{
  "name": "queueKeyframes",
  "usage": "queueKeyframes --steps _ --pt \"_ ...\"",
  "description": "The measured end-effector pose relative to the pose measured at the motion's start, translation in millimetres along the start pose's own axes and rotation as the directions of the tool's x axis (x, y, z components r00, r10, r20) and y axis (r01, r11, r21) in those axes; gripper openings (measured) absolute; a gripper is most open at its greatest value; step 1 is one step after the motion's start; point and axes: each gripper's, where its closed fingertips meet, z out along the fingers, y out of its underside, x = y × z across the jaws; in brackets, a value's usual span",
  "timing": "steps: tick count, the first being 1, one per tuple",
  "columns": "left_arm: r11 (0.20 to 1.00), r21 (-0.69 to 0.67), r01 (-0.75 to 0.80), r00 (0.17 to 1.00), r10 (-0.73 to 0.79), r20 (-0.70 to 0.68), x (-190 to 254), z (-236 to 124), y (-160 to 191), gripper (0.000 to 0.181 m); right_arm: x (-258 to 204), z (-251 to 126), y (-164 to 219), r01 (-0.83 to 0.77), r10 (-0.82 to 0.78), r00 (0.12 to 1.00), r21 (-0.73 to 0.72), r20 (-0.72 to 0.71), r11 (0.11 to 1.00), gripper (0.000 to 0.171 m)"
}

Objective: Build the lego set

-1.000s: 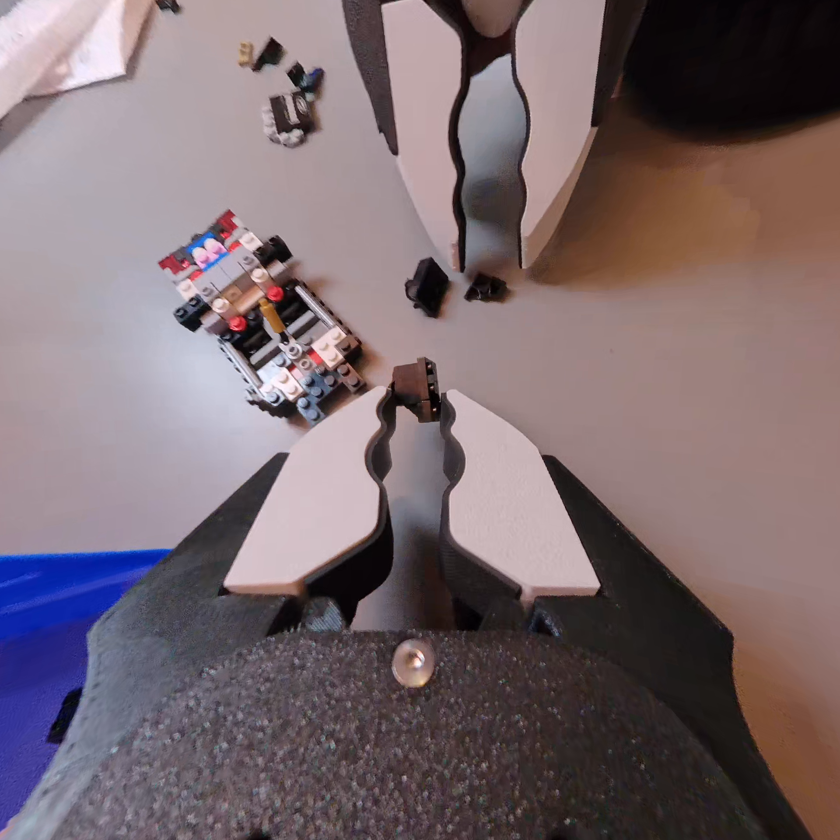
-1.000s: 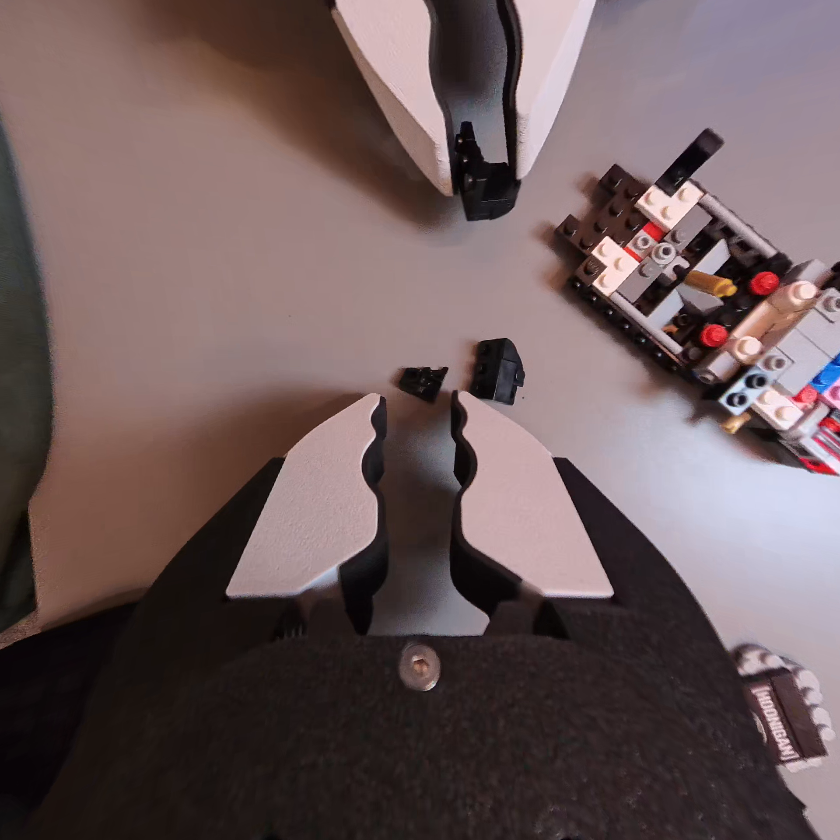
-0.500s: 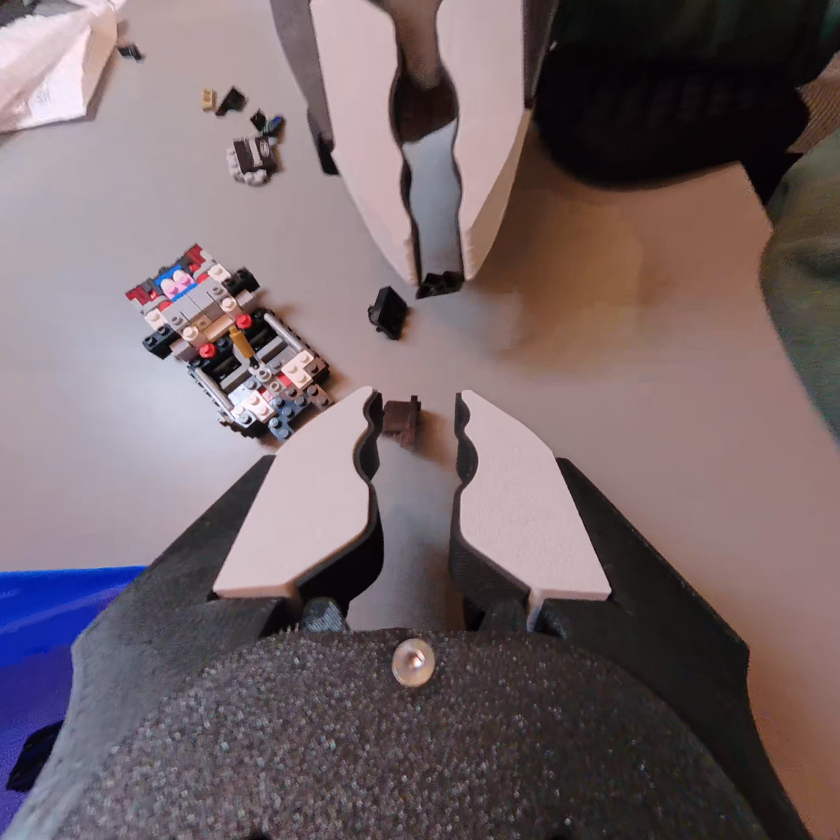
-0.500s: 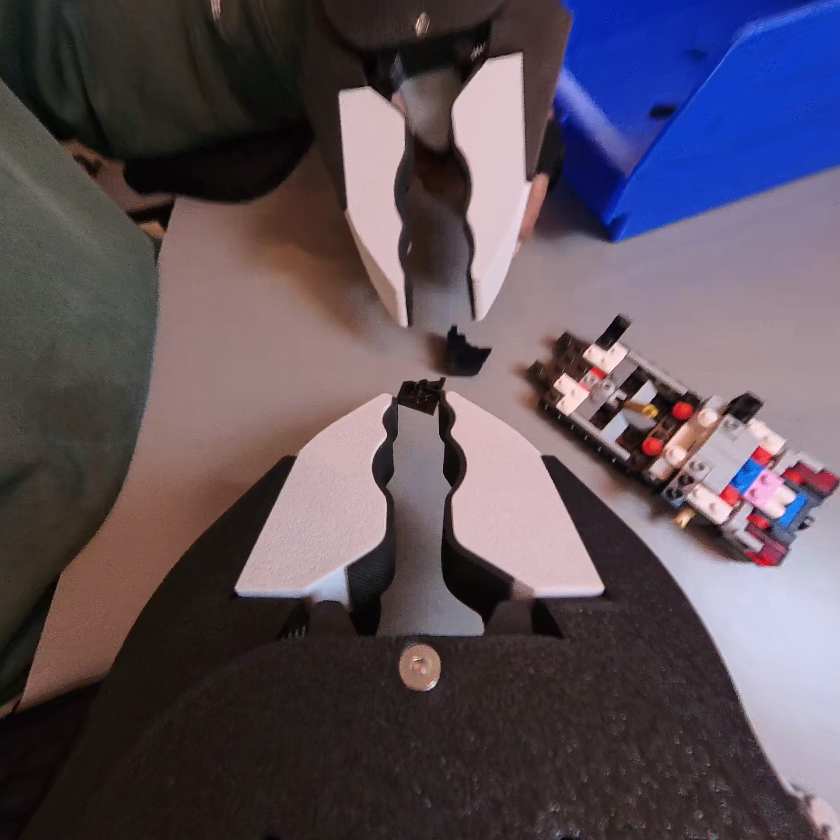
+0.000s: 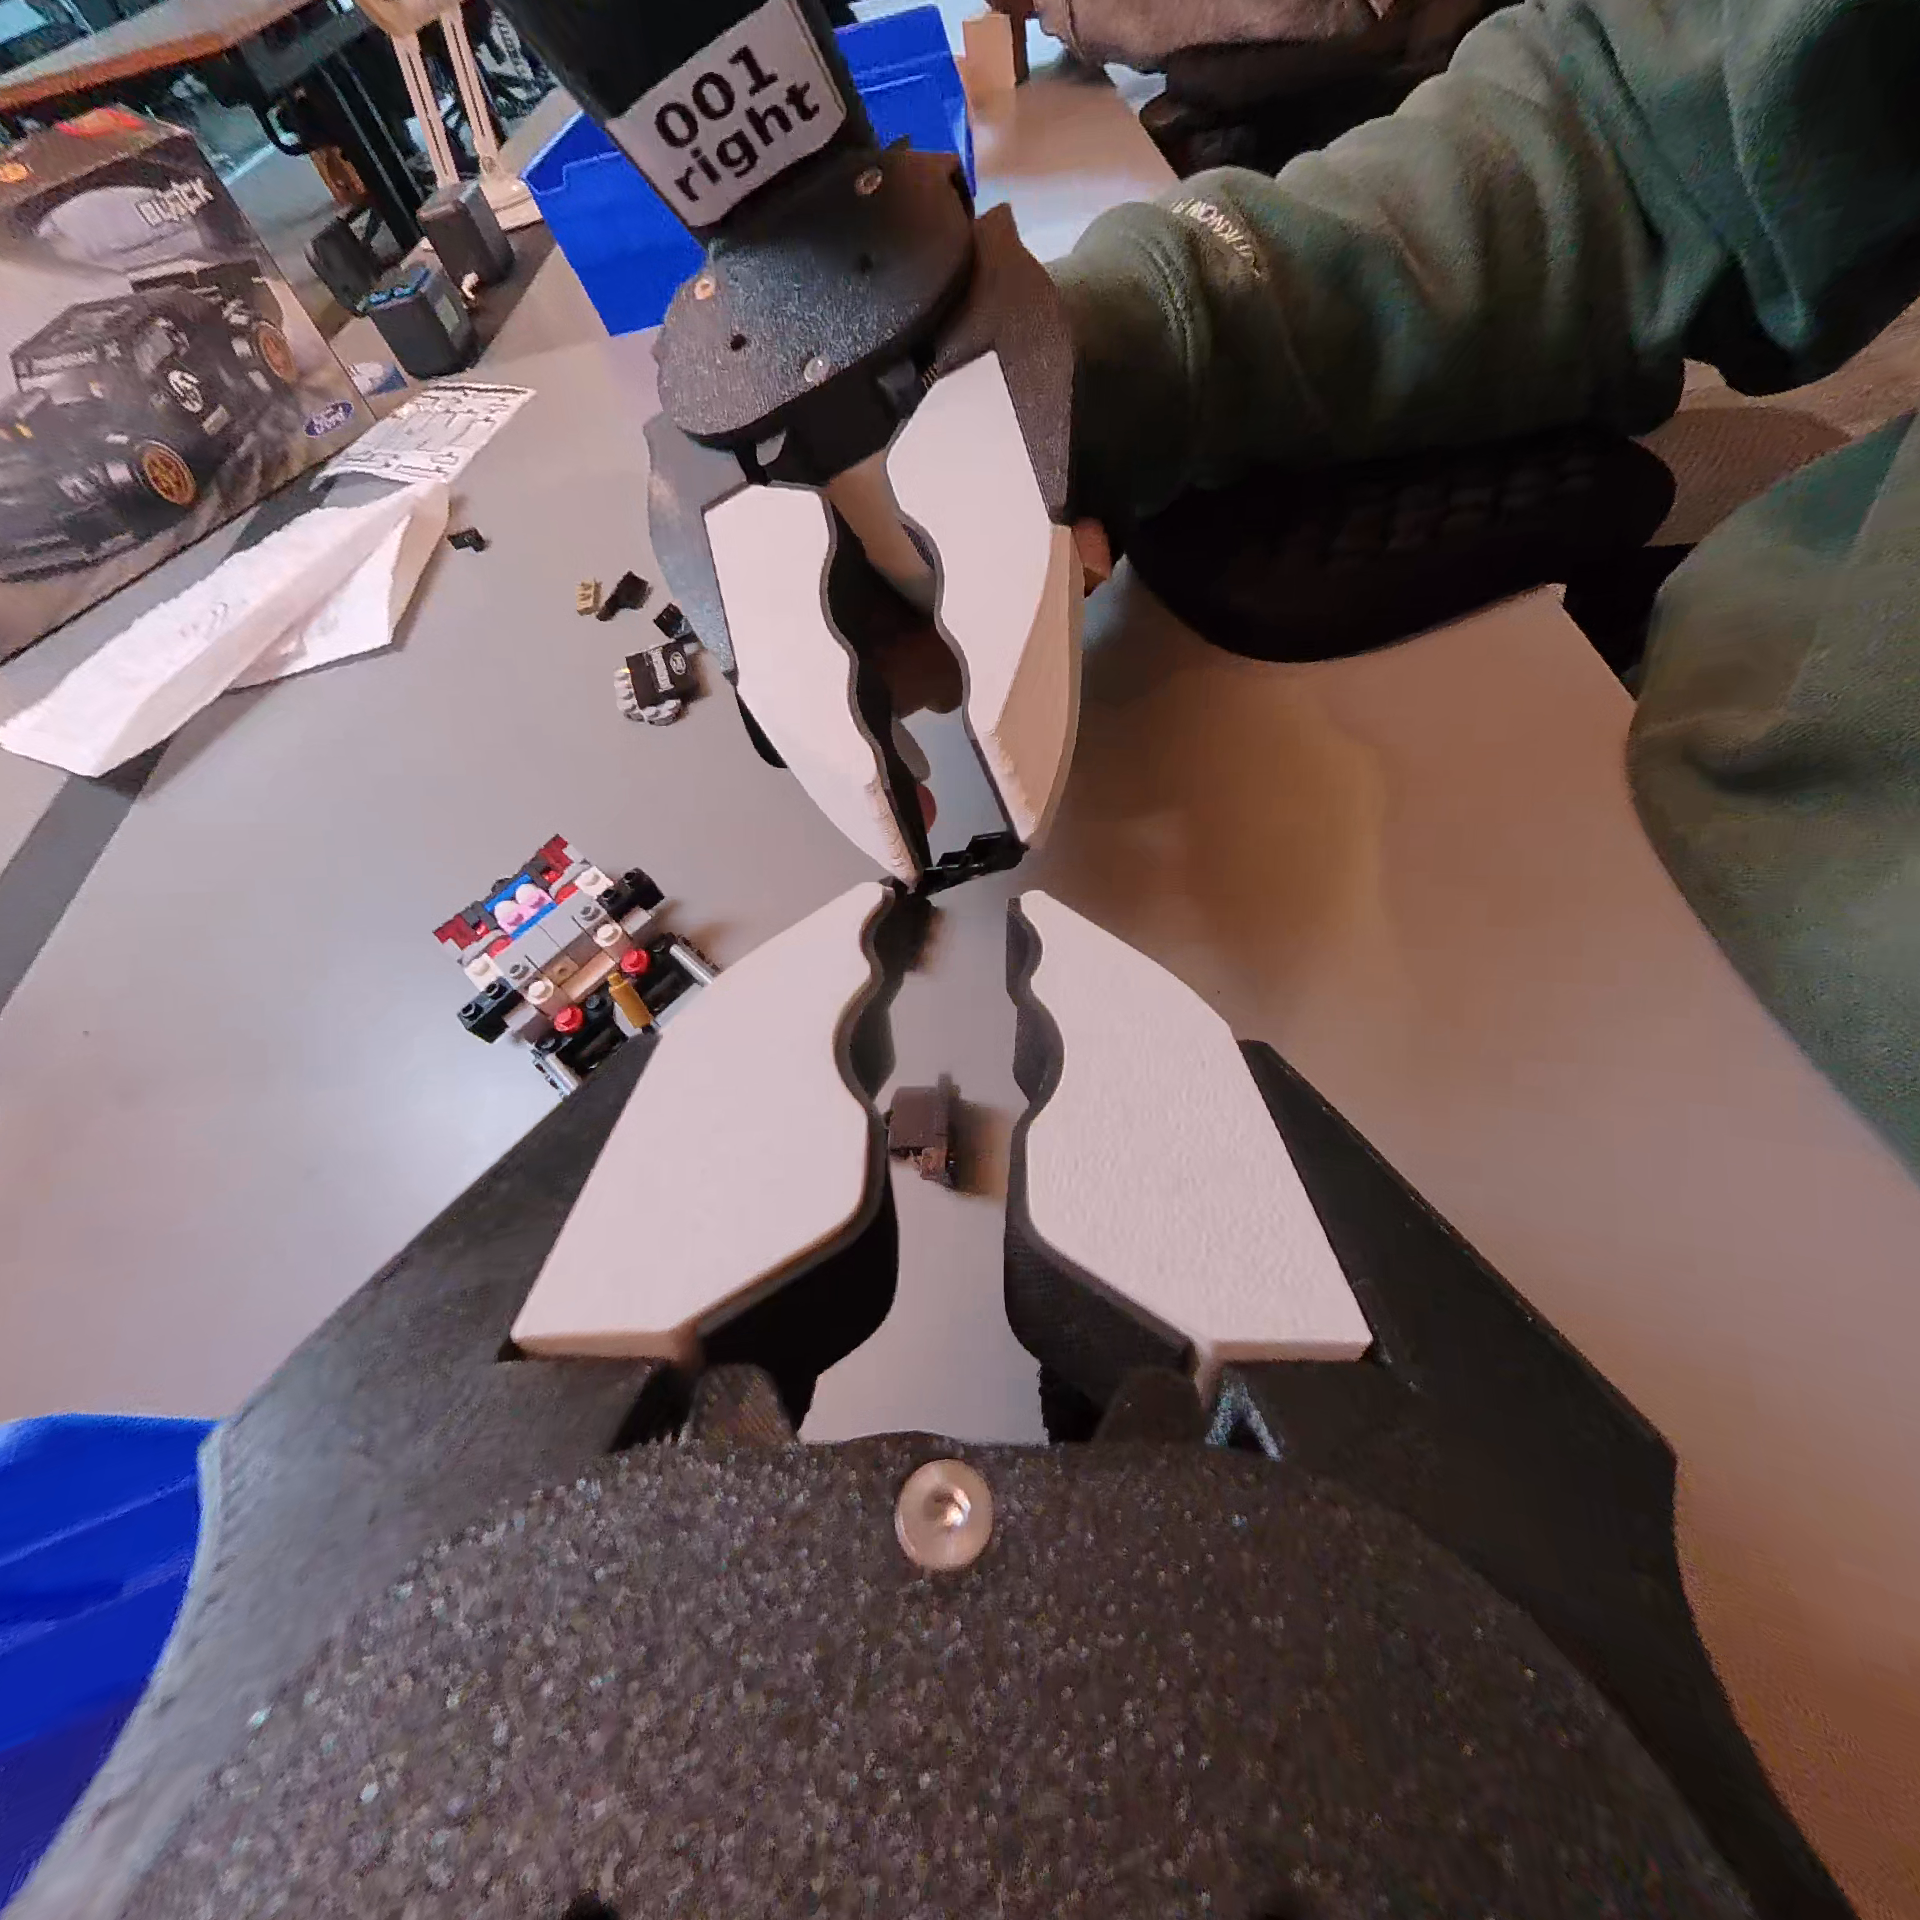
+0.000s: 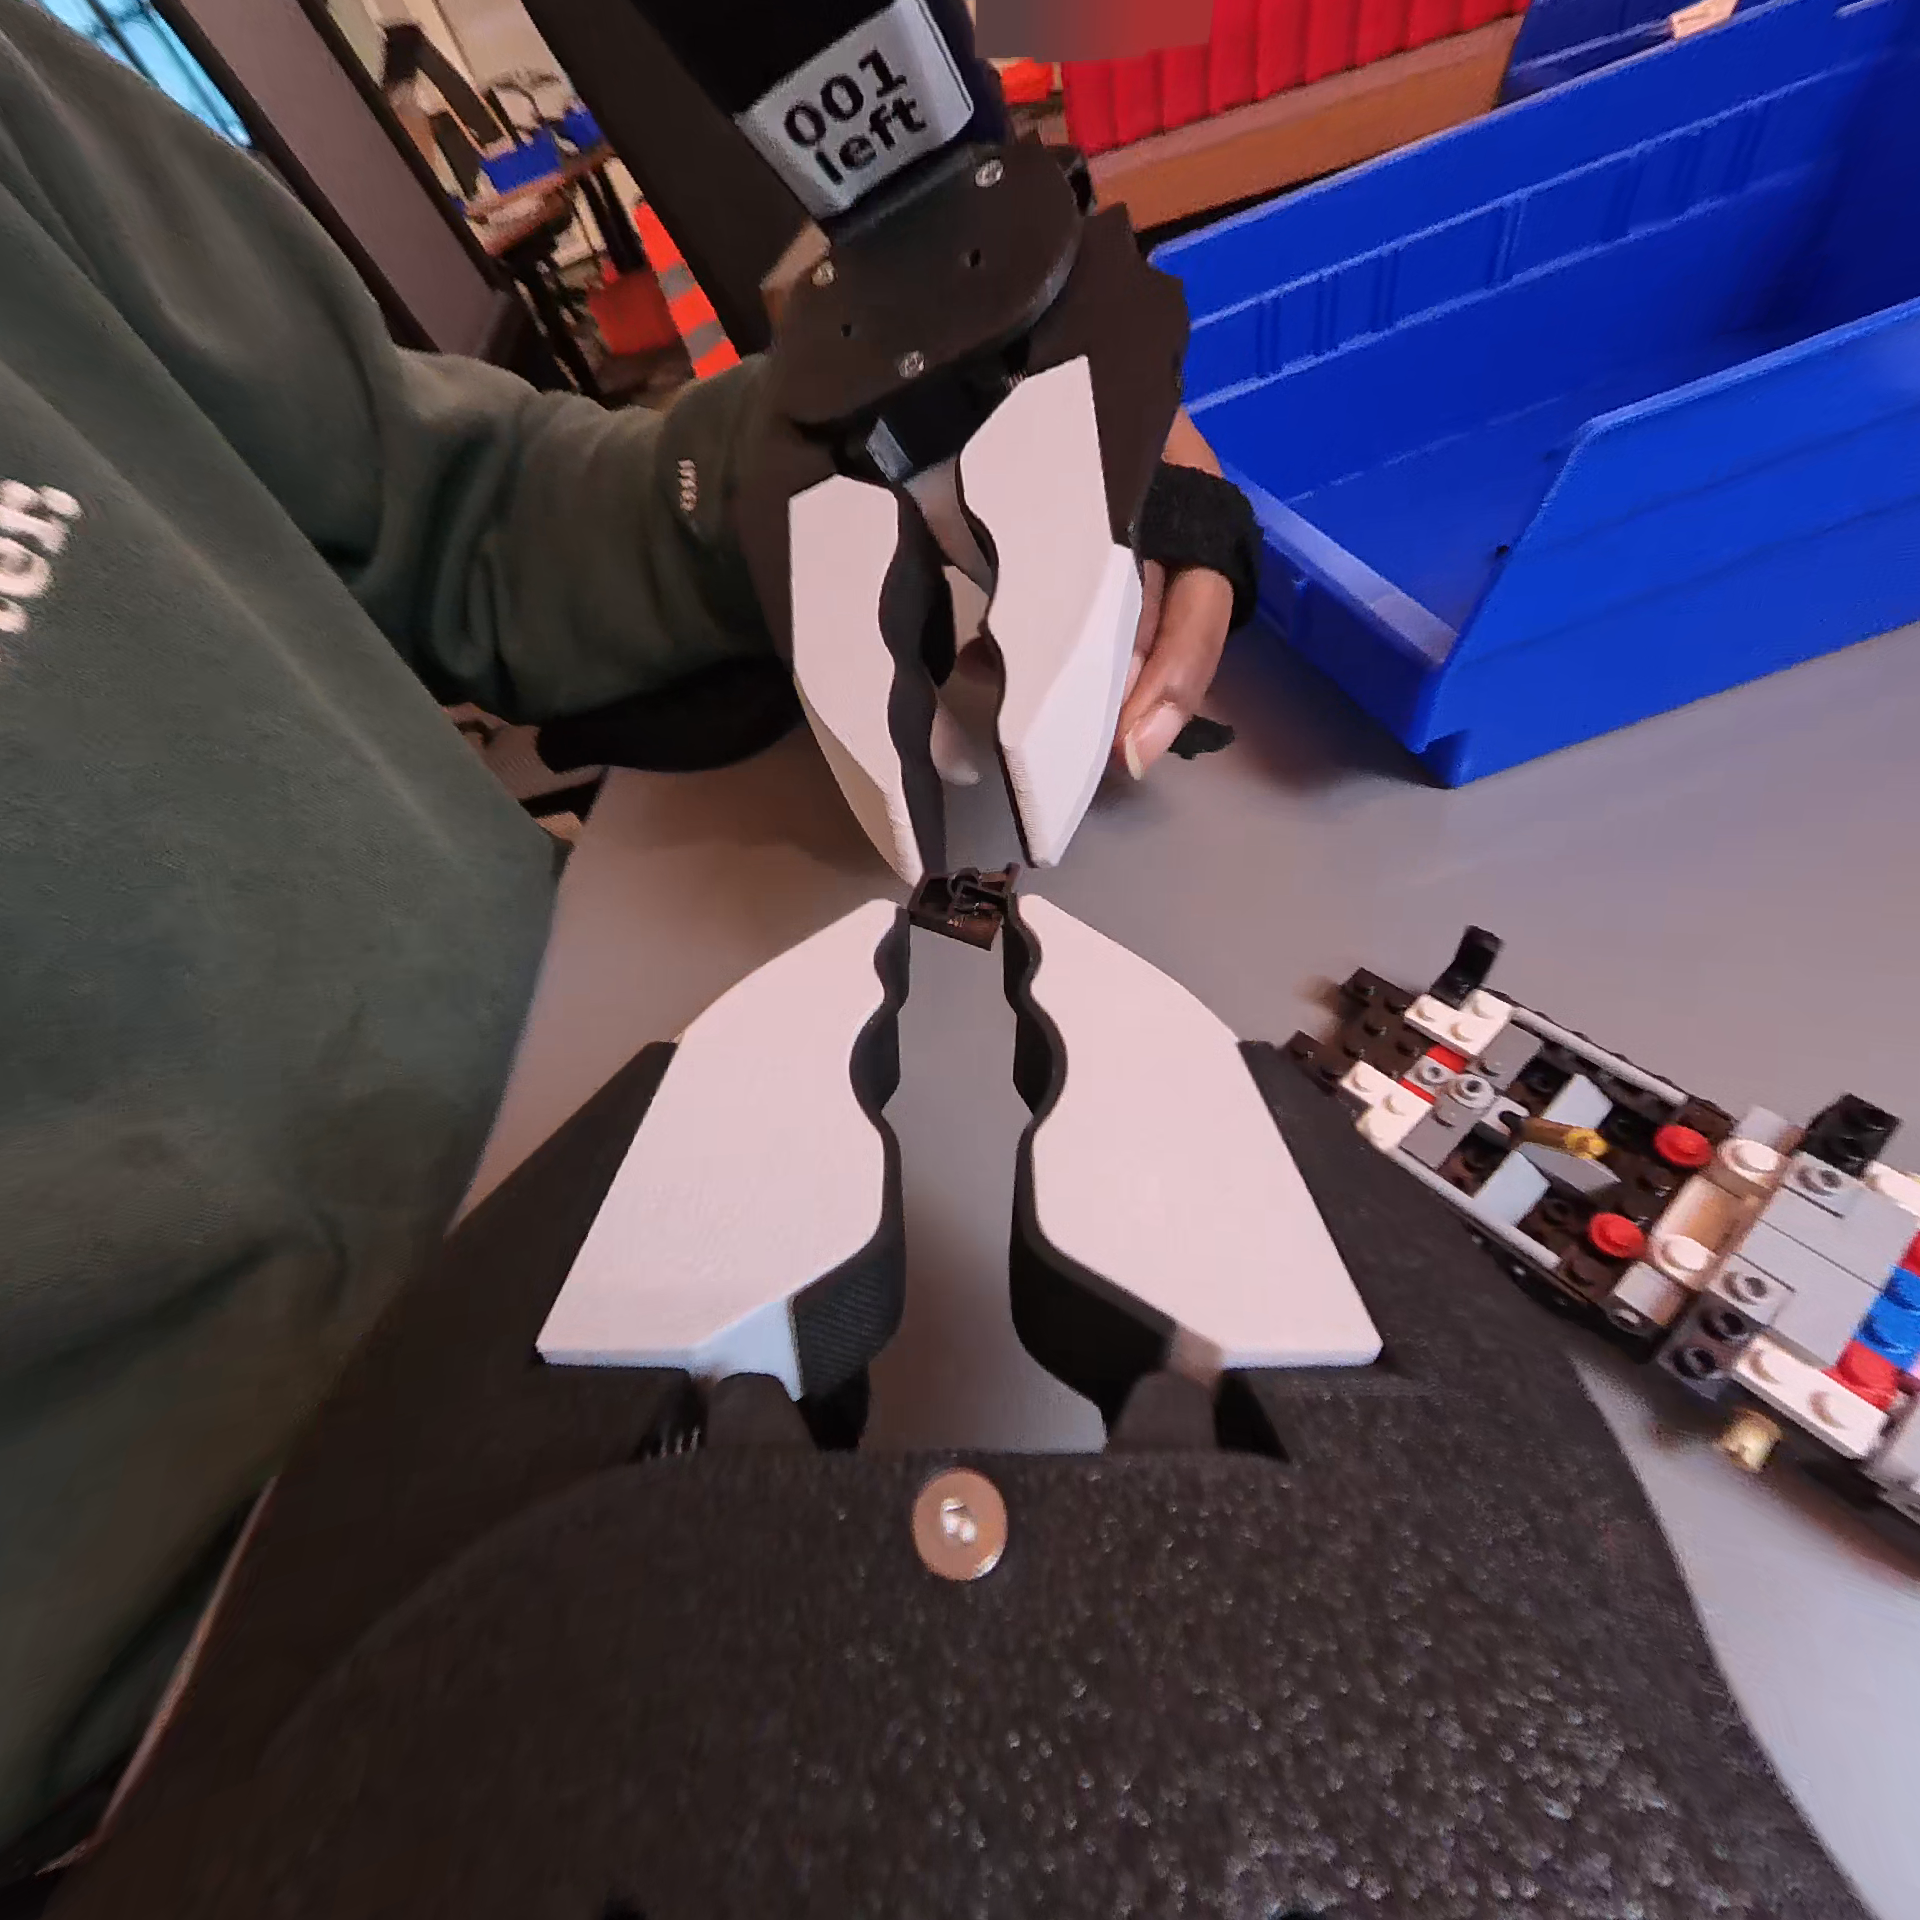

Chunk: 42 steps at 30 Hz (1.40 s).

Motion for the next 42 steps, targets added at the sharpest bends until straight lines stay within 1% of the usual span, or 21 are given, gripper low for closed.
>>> queueKeyframes --steps 3,5,7,10,13,14,16,17,20,22,24,26,28,30,31,33,35,38,40,42 --pt "0.999 0.014 -0.030 0.999 0.030 0.016 0.7 1.2 -4.6 0.018 -3.9 -0.1 -4.0 -0.072 0.070 0.996 0.029 0.054 0.997 0.017" --pt "0.998 0.021 -0.052 0.998 0.051 0.037 -0.2 2.0 -8.1 0.017 -6.7 0.6 -6.9 -0.168 0.163 0.981 0.045 0.110 0.985 0.017" --pt "0.997 0.008 -0.071 0.996 0.070 0.063 -2.5 3.0 -7.5 0.012 -8.2 0.3 -13.2 -0.297 0.281 0.942 0.071 0.182 0.952 0.017" --pt "0.998 0.023 -0.063 0.993 0.061 0.099 -9.2 -0.2 -10.0 0.008 -4.1 -2.5 -22.9 -0.491 0.447 0.849 0.108 0.284 0.864 0.017" --pt "0.998 0.063 0.011 0.995 -0.017 0.103 -16.2 -4.8 -13.3 0.003 3.6 -7.6 -33.4 -0.628 0.544 0.753 0.156 0.371 0.763 0.016" --pt "0.995 0.082 0.052 0.995 -0.058 0.080 -16.4 -6.0 -14.1 0.002 9.2 -10.1 -36.1 -0.666 0.572 0.725 0.178 0.384 0.724 0.001" --pt "0.982 0.138 0.130 0.989 -0.139 0.052 -19.5 -7.7 -18.8 0.002 16.8 -15.3 -40.5 -0.725 0.606 0.671 0.207 0.427 0.657 0.000" --pt "0.975 0.157 0.159 0.985 -0.166 0.036 -20.1 -8.1 -20.7 0.002 19.5 -15.8 -39.7 -0.740 0.619 0.657 0.209 0.430 0.639 0.000" --pt "0.958 0.178 0.224 0.974 -0.228 -0.001 -20.6 -8.2 -22.6 0.001 26.7 -17.7 -37.4 -0.738 0.628 0.667 0.235 0.401 0.633 0.000" --pt "0.940 0.204 0.275 0.961 -0.274 -0.031 -21.6 -10.1 -25.8 0.001 29.9 -23.2 -40.7 -0.711 0.605 0.698 0.271 0.382 0.649 0.000" --pt "0.917 0.225 0.329 0.944 -0.326 -0.050 -25.6 -14.3 -28.6 0.001 37.1 -29.3 -41.2 -0.625 0.559 0.780 0.322 0.282 0.711 0.002" --pt "0.899 0.245 0.362 0.930 -0.365 -0.036 -34.1 -22.5 -30.2 0.001 46.5 -37.0 -38.5 -0.486 0.479 0.870 0.349 0.113 0.801 0.006" --pt "0.904 0.230 0.362 0.925 -0.379 0.036 -48.3 -34.2 -25.7 0.001 56.1 -43.9 -27.7 -0.348 0.382 0.921 0.279 -0.077 0.895 0.011" --pt "0.924 0.146 0.354 0.900 -0.379 0.216 -73.6 -48.6 -8.3 0.001 62.5 -48.6 -10.3 -0.231 0.256 0.938 0.130 -0.234 0.964 0.015" --pt "0.928 0.100 0.359 0.876 -0.372 0.308 -85.7 -57.3 1.4 0.001 61.5 -48.9 0.9 -0.191 0.192 0.943 0.030 -0.273 0.981 0.017" --pt "0.927 0.002 0.375 0.816 -0.331 0.474 -104.9 -76.0 22.1 0.001 57.2 -46.9 25.2 -0.128 0.071 0.947 -0.167 -0.312 0.978 0.024" --pt "0.905 -0.120 0.408 0.755 -0.260 0.603 -116.5 -93.3 46.2 0.001 49.1 -40.8 47.5 -0.087 -0.012 0.956 -0.322 -0.294 0.943 0.034" --pt "0.834 -0.234 0.499 0.699 -0.228 0.678 -119.9 -104.2 76.6 0.003 44.2 -30.9 67.3 -0.070 -0.059 0.960 -0.439 -0.273 0.896 0.039" --pt "0.810 -0.261 0.526 0.687 -0.224 0.691 -121.3 -103.4 89.6 0.020 47.5 -28.5 74.3 -0.061 -0.088 0.956 -0.480 -0.281 0.875 0.038" --pt "0.806 -0.265 0.530 0.681 -0.217 0.699 -123.8 -101.9 94.8 0.036 47.3 -27.2 80.0 -0.063 -0.090 0.958 -0.503 -0.273 0.862 0.033"
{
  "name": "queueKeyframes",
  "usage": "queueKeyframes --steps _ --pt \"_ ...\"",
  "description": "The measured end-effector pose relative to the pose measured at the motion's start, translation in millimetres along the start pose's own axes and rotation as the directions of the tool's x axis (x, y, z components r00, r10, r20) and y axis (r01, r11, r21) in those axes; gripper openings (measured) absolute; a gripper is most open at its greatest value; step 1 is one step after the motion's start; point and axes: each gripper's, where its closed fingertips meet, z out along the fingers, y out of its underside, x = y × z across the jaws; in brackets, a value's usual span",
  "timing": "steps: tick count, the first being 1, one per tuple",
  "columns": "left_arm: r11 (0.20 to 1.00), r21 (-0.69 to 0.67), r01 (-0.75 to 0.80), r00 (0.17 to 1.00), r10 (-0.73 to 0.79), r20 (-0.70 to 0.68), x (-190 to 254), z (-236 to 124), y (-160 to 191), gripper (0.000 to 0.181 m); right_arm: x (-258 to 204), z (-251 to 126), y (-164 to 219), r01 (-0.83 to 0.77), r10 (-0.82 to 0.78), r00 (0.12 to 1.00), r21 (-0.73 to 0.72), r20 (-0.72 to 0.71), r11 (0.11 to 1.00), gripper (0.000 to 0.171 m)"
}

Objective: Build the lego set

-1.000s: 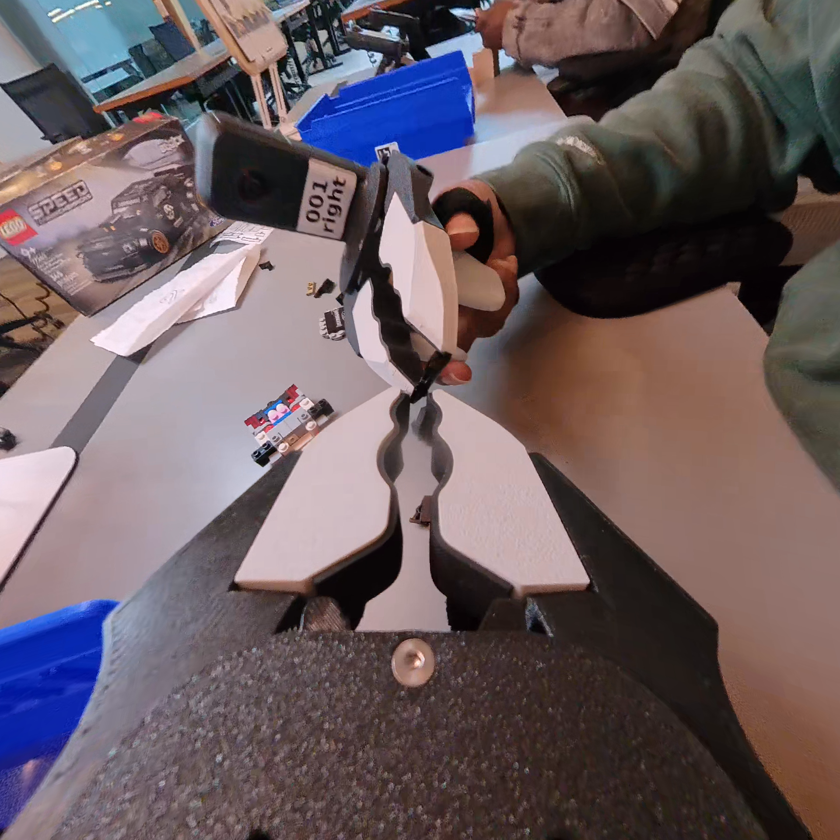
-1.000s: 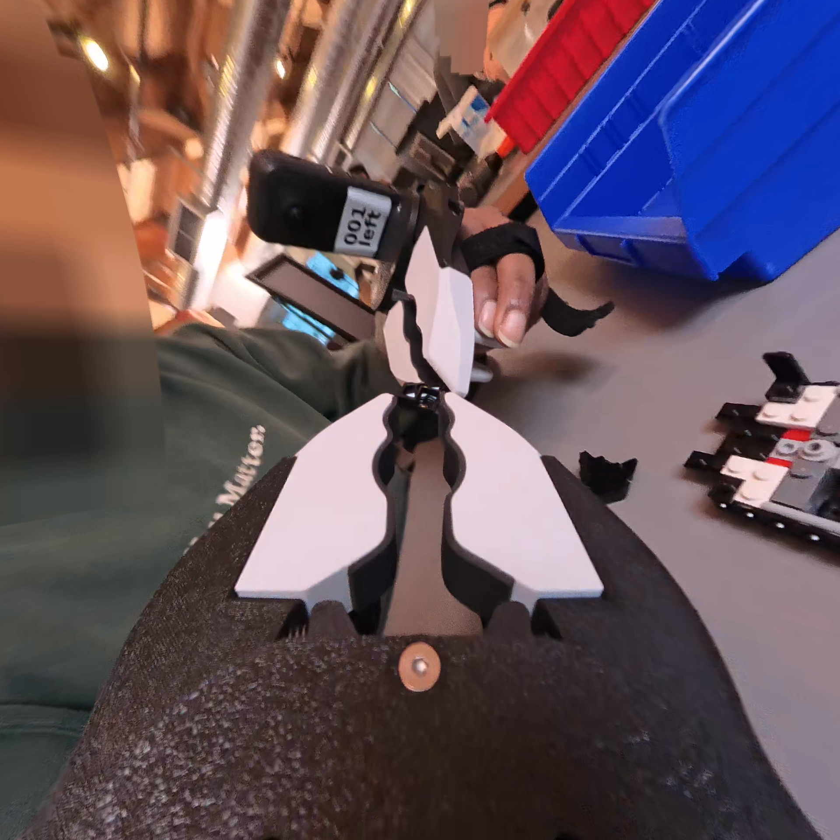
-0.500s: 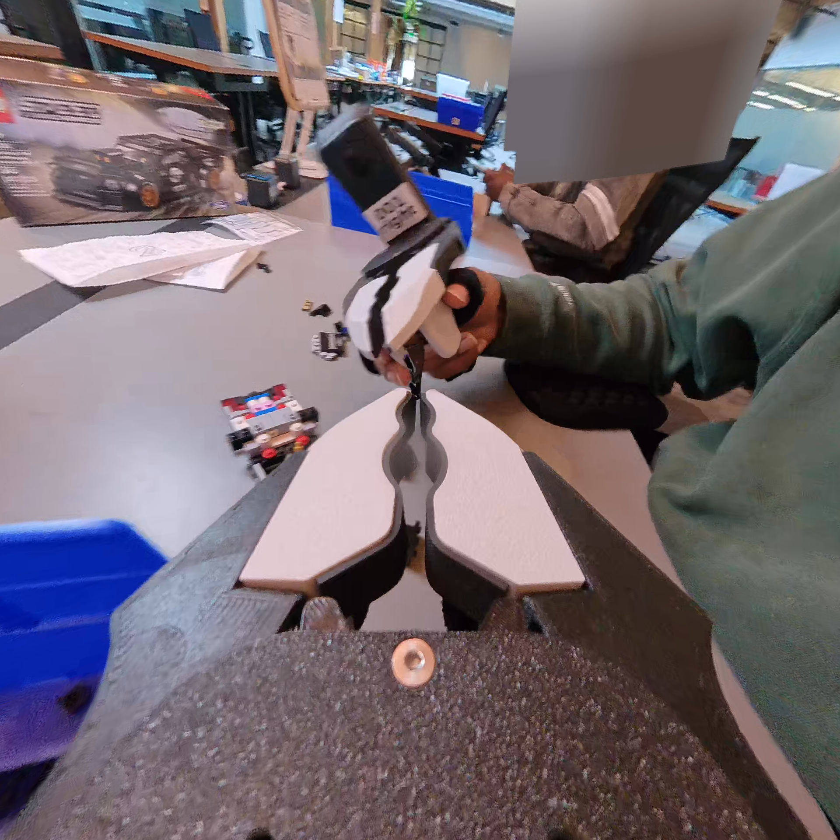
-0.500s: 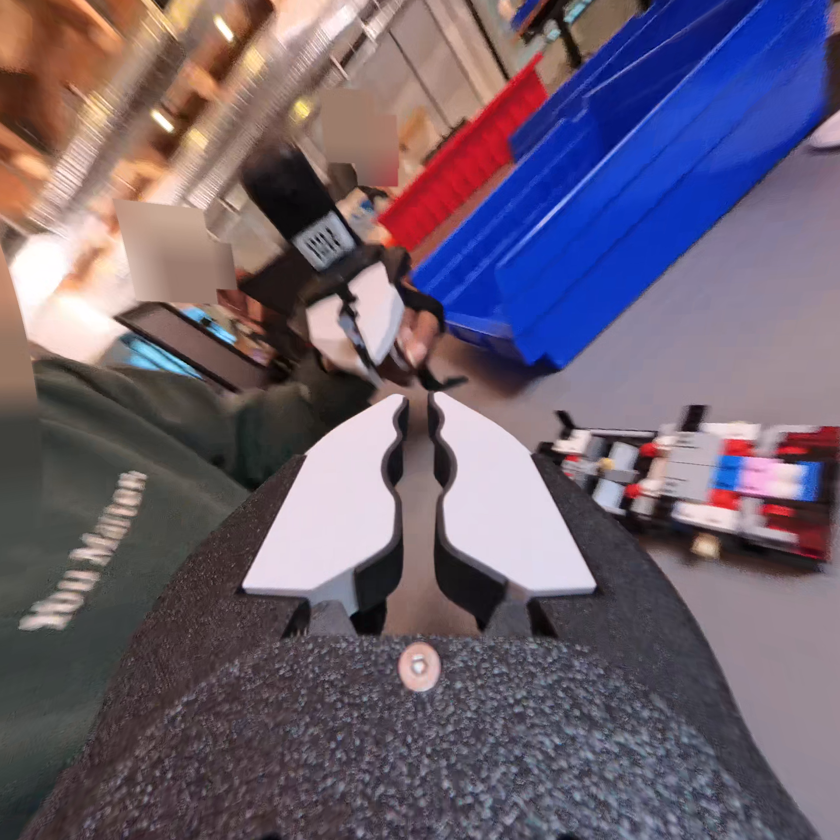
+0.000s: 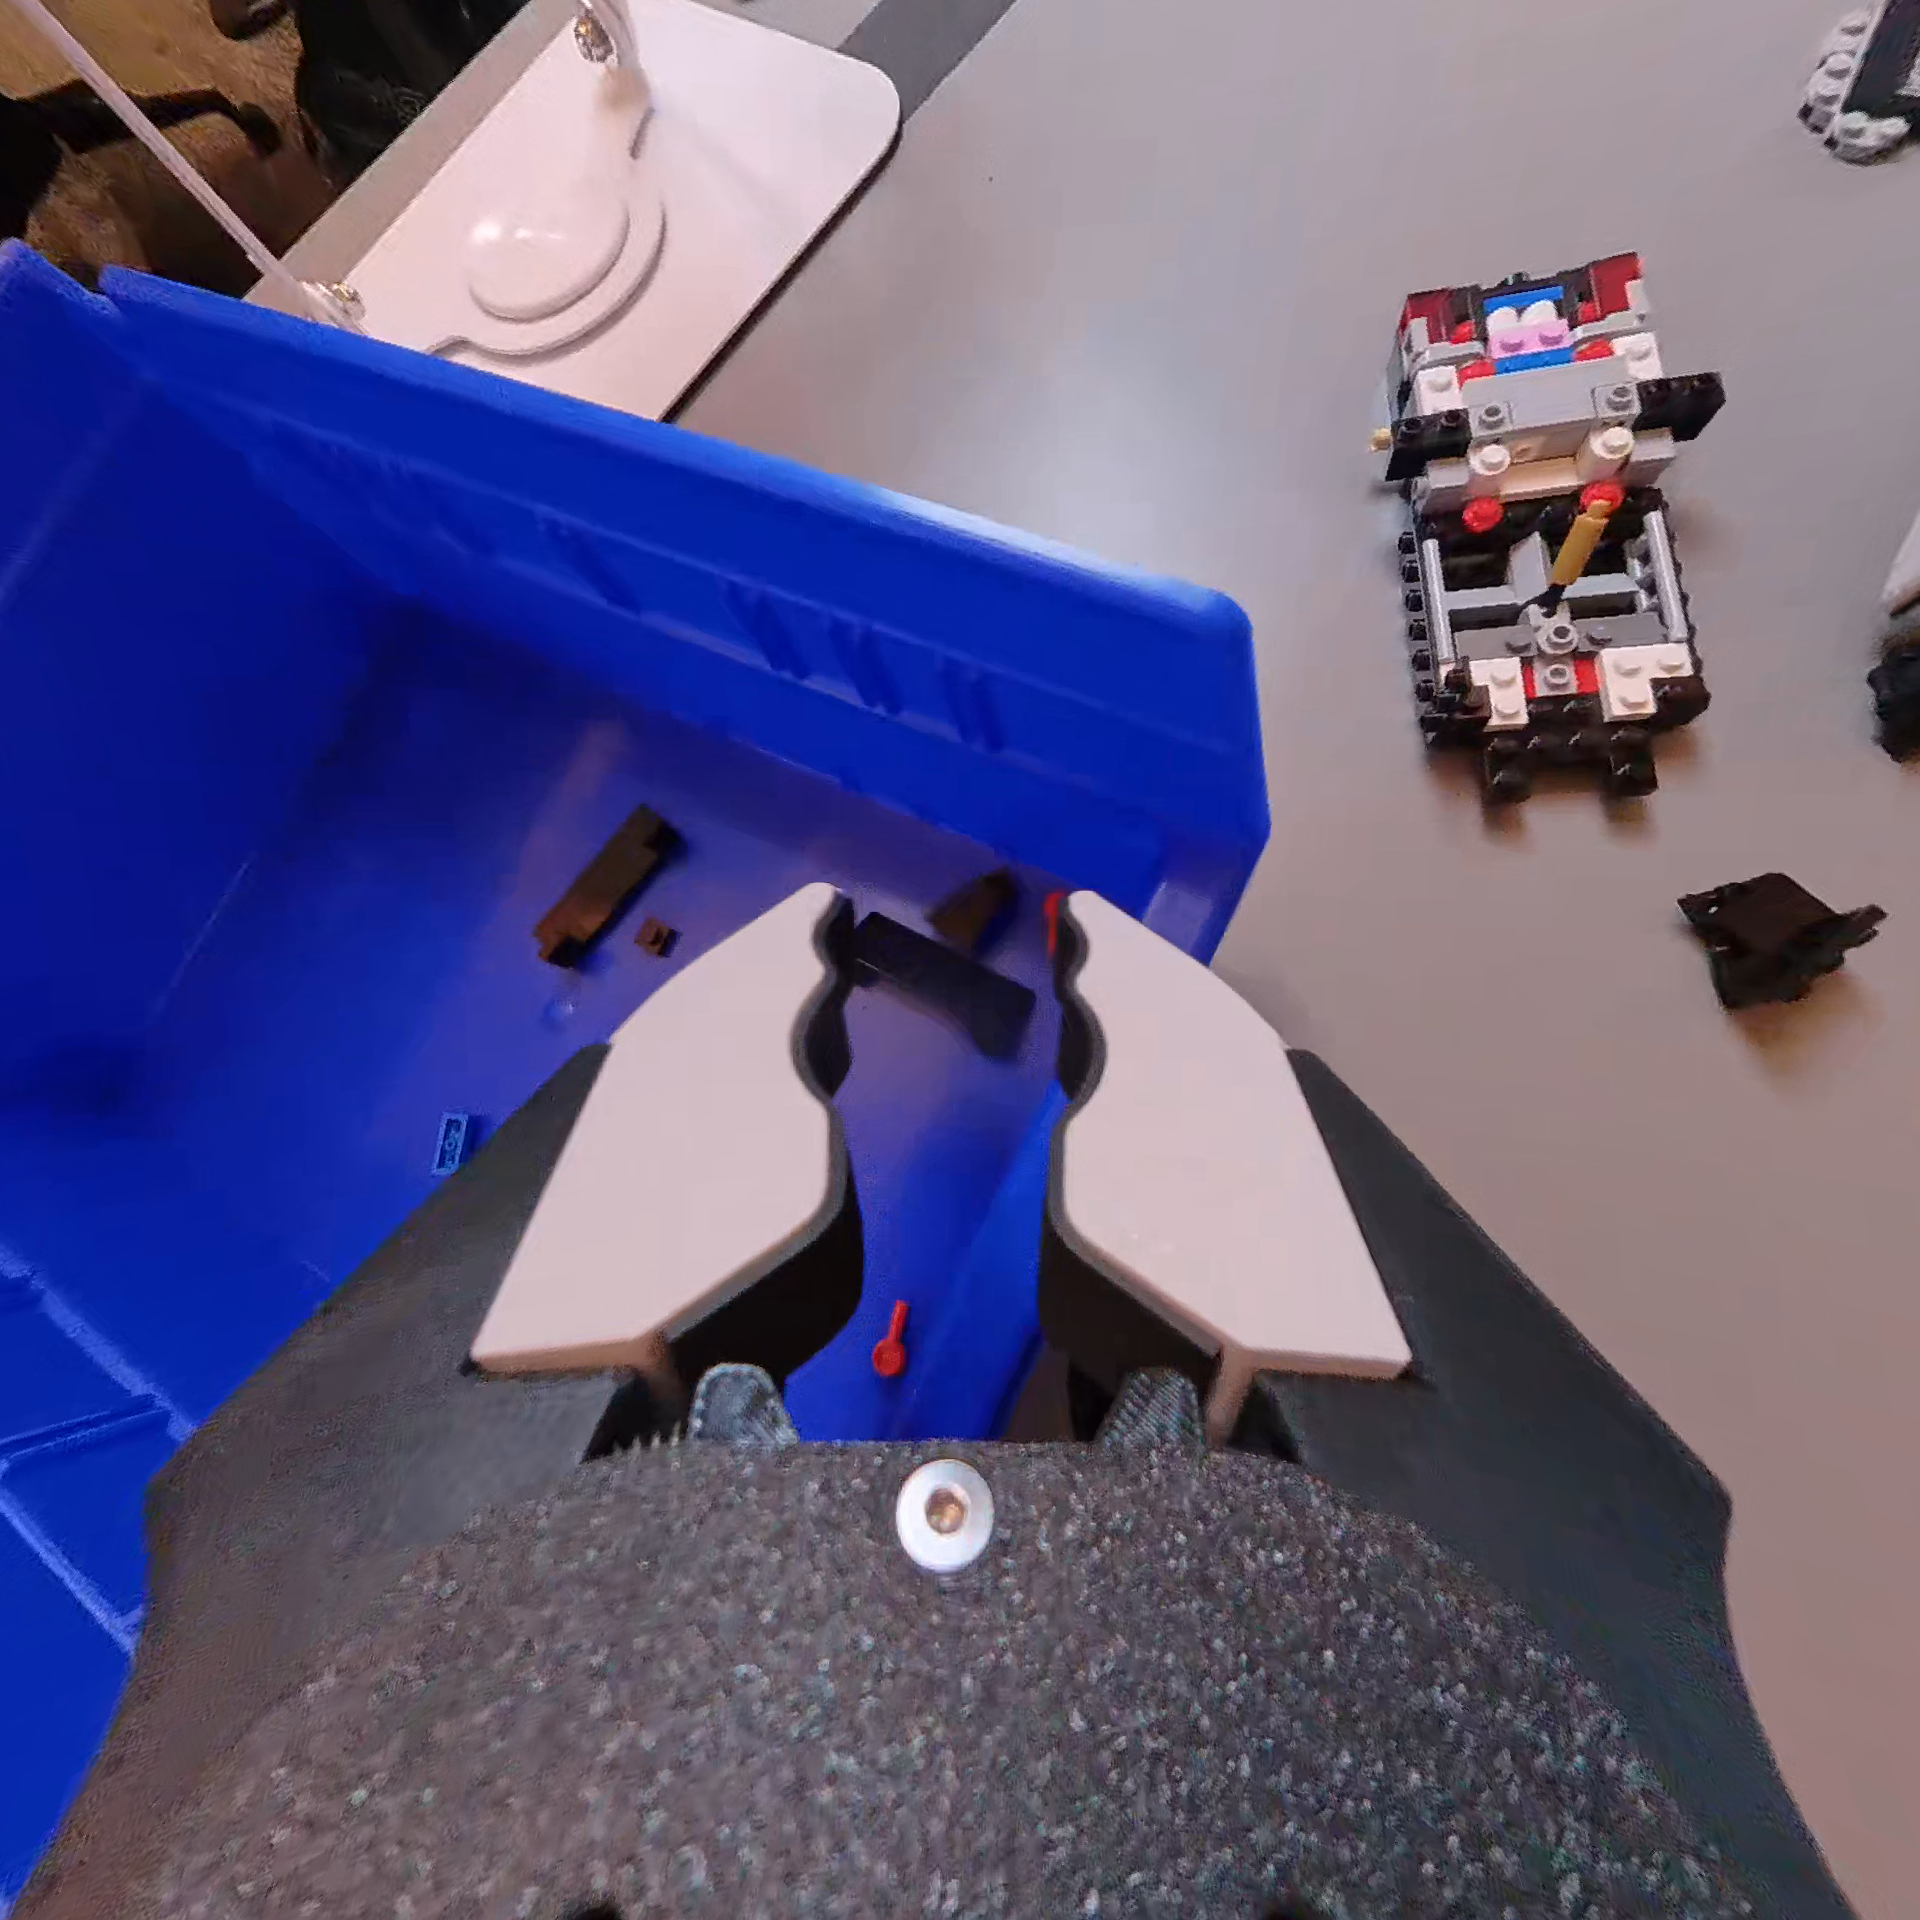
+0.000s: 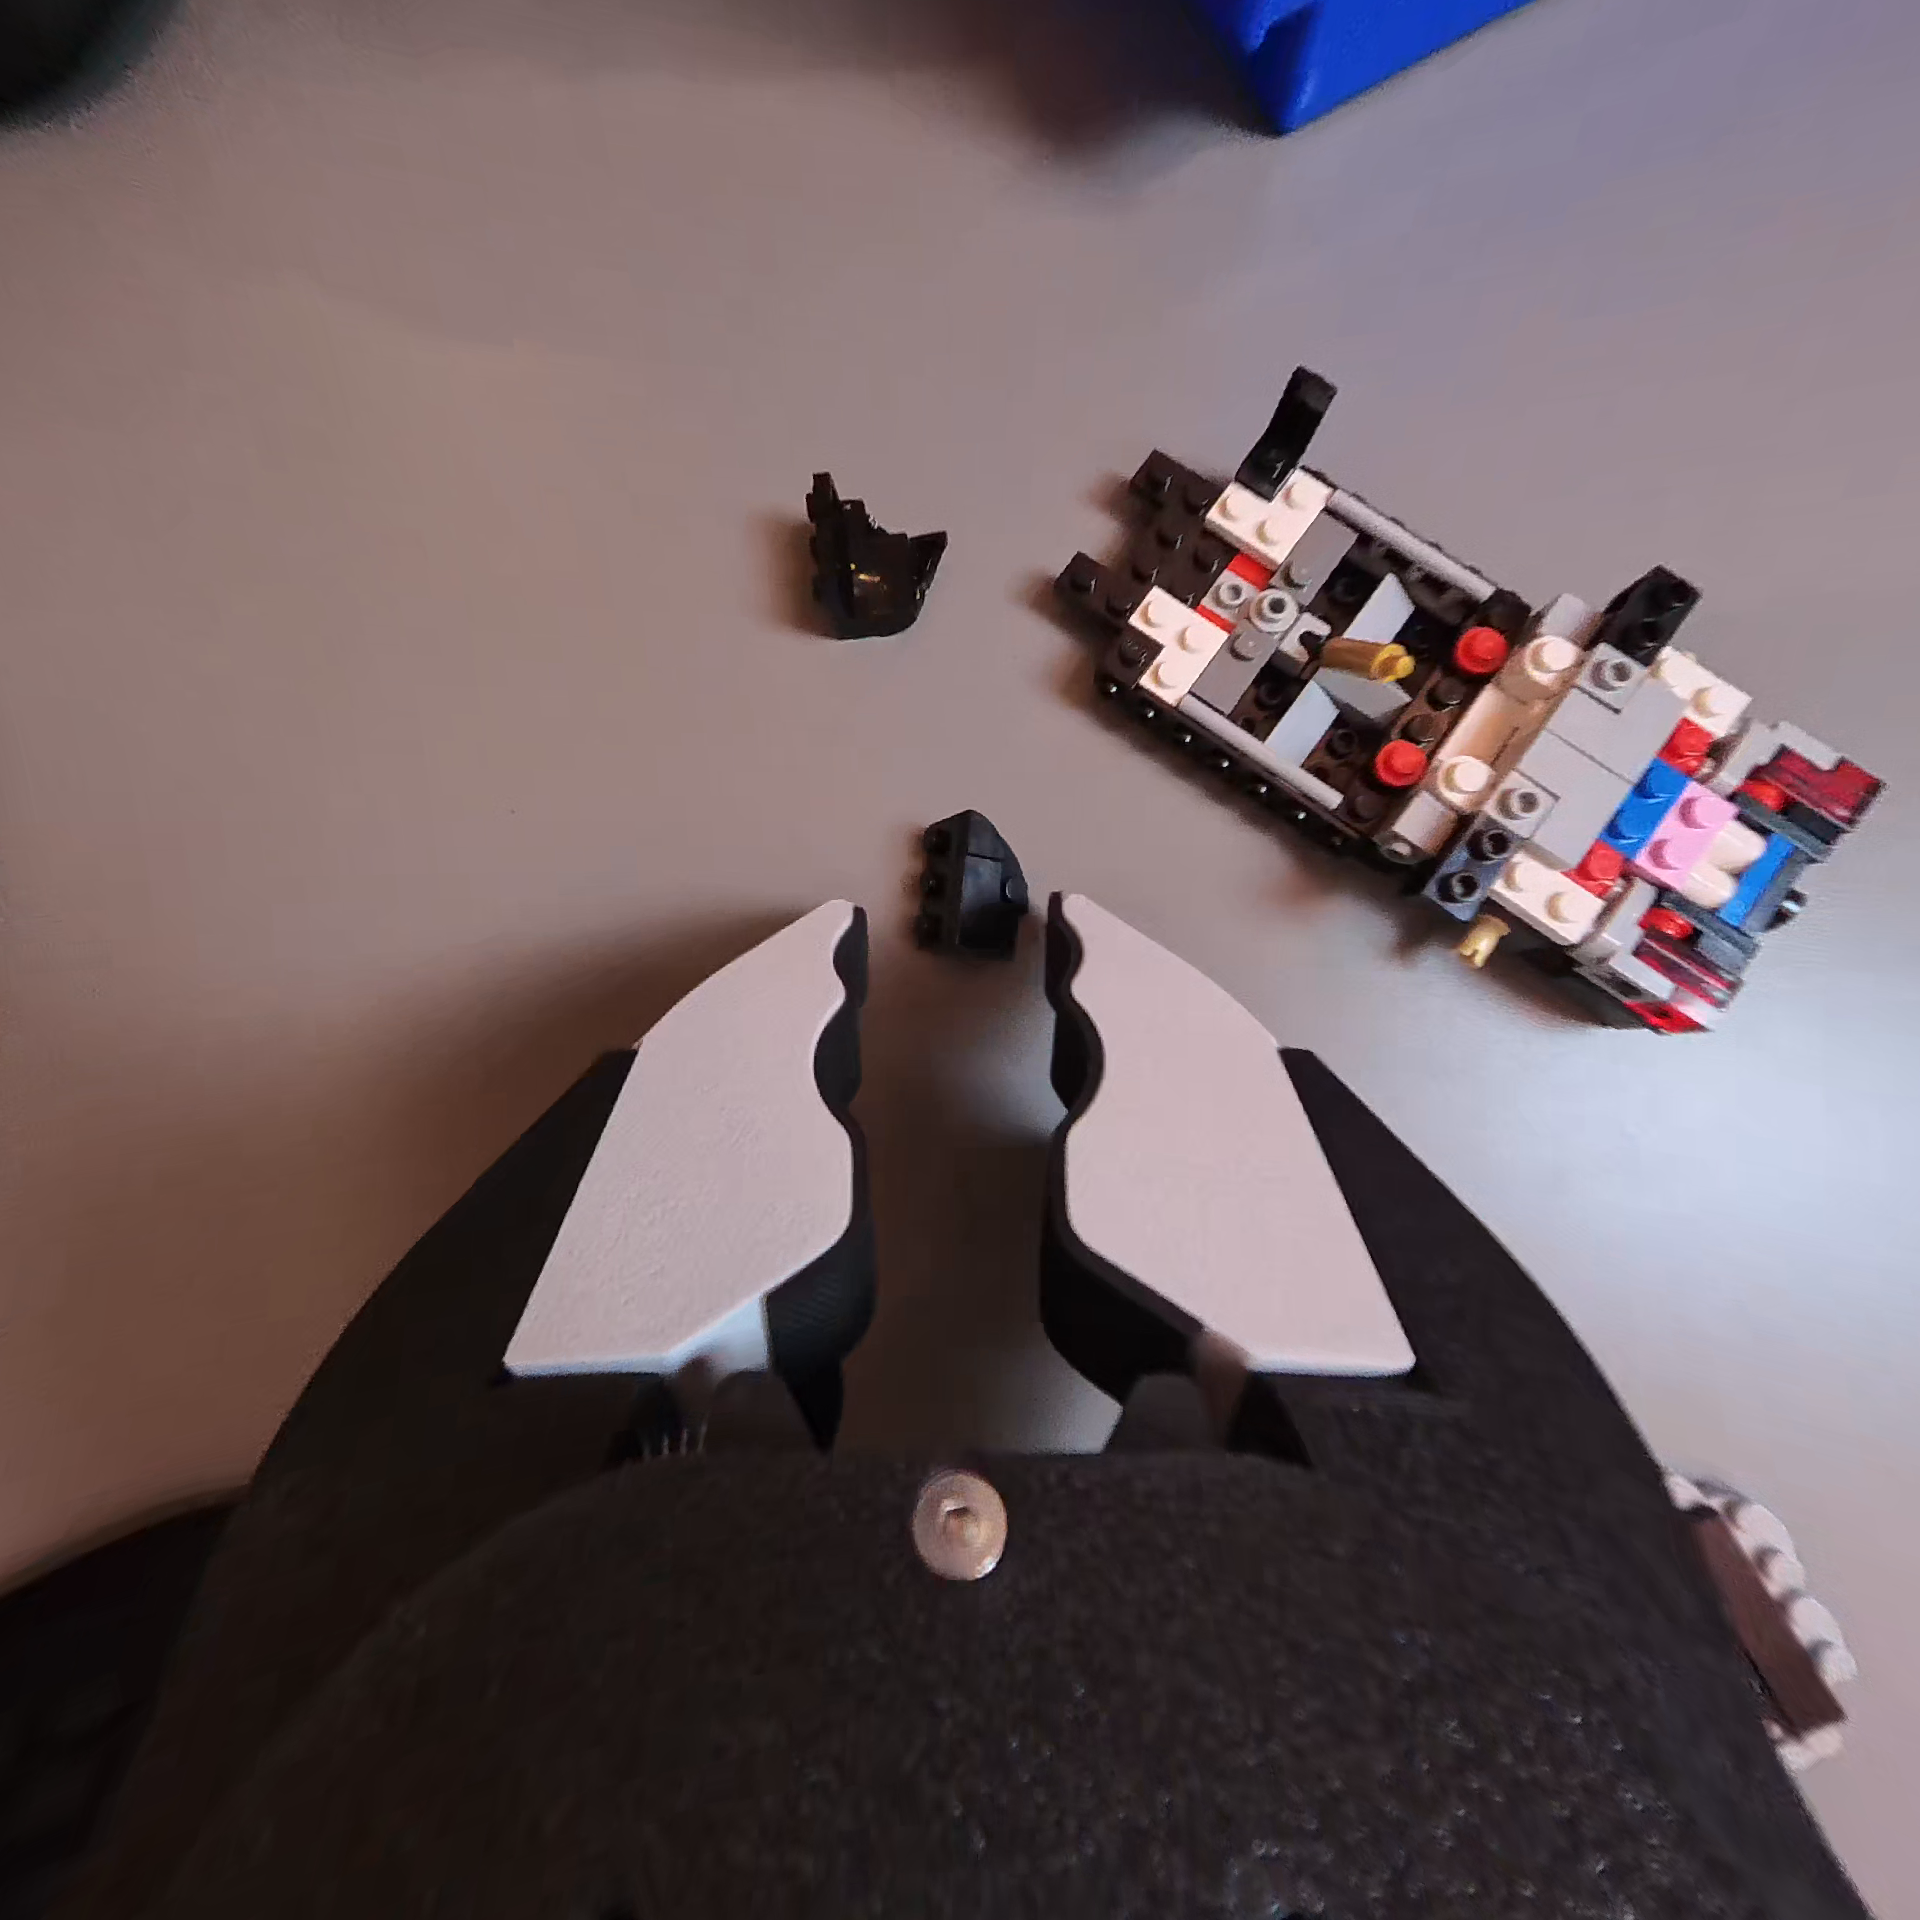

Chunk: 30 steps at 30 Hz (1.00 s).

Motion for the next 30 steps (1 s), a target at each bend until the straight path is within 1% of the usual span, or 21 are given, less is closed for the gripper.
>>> queueKeyframes --steps 1,3,7,11,14,17,19,21,24,25,27,29,30 --pt "1.000 0.009 0.001 1.000 -0.001 0.001 -0.5 1.1 -0.9 0.042 -1.2 1.6 1.9 0.004 -0.004 1.000 -0.009 0.006 1.000 0.030" --pt "0.999 0.037 0.003 1.000 -0.003 -0.008 -0.3 1.6 -4.3 0.046 -0.5 3.6 3.0 0.014 -0.014 1.000 -0.009 -0.004 1.000 0.022" --pt "0.999 0.053 0.015 0.999 -0.012 -0.040 1.8 1.9 -4.4 0.052 0.7 4.3 0.8 0.003 -0.003 1.000 0.010 -0.002 1.000 0.021" --pt "0.996 0.086 -0.024 0.998 0.029 -0.060 4.9 -3.6 -8.1 0.055 1.1 0.7 -9.6 -0.026 0.024 1.000 0.091 0.017 0.996 0.021" --pt "0.995 0.093 -0.039 0.997 0.045 -0.056 4.3 -4.7 -8.2 0.055 7.3 -4.2 -18.6 -0.036 0.039 0.999 0.150 -0.012 0.988 0.021" --pt "0.995 0.082 -0.053 0.998 0.054 -0.013 -1.5 -2.6 -6.2 0.047 10.8 -5.0 -21.1 -0.048 0.054 0.998 0.175 -0.028 0.983 0.021" --pt "0.993 0.106 -0.057 0.998 0.058 -0.007 -2.3 -4.4 -9.8 0.043 11.2 -6.8 -25.9 -0.043 0.051 0.998 0.211 -0.034 0.977 0.021" --pt "0.981 0.187 -0.055 0.993 0.073 -0.090 12.6 -12.8 -22.1 0.033 8.2 -13.3 -39.7 -0.047 0.054 0.998 0.296 -0.016 0.954 0.021" --pt "0.921 0.385 -0.054 0.930 0.187 -0.317 64.2 -37.6 -48.7 0.014 2.0 -29.3 -65.8 -0.027 0.032 0.999 0.445 -0.005 0.895 0.021" --pt "0.896 0.439 -0.064 0.899 0.243 -0.364 82.3 -44.9 -55.0 0.013 -2.0 -34.1 -73.6 -0.018 0.018 1.000 0.489 0.005 0.872 0.021" --pt "0.855 0.507 -0.105 0.848 0.343 -0.403 113.6 -51.3 -61.8 0.014 -12.1 -42.3 -87.8 -0.043 0.009 0.998 0.568 0.063 0.822 0.021" --pt "0.842 0.525 -0.124 0.808 0.392 -0.439 139.4 -51.4 -63.9 0.017 -20.5 -50.4 -99.7 -0.154 0.039 0.981 0.629 0.193 0.762 0.021" --pt "0.848 0.518 -0.110 0.789 0.392 -0.474 149.7 -51.8 -64.2 0.017 -20.5 -53.8 -103.7 -0.202 0.057 0.970 0.648 0.237 0.734 0.021"
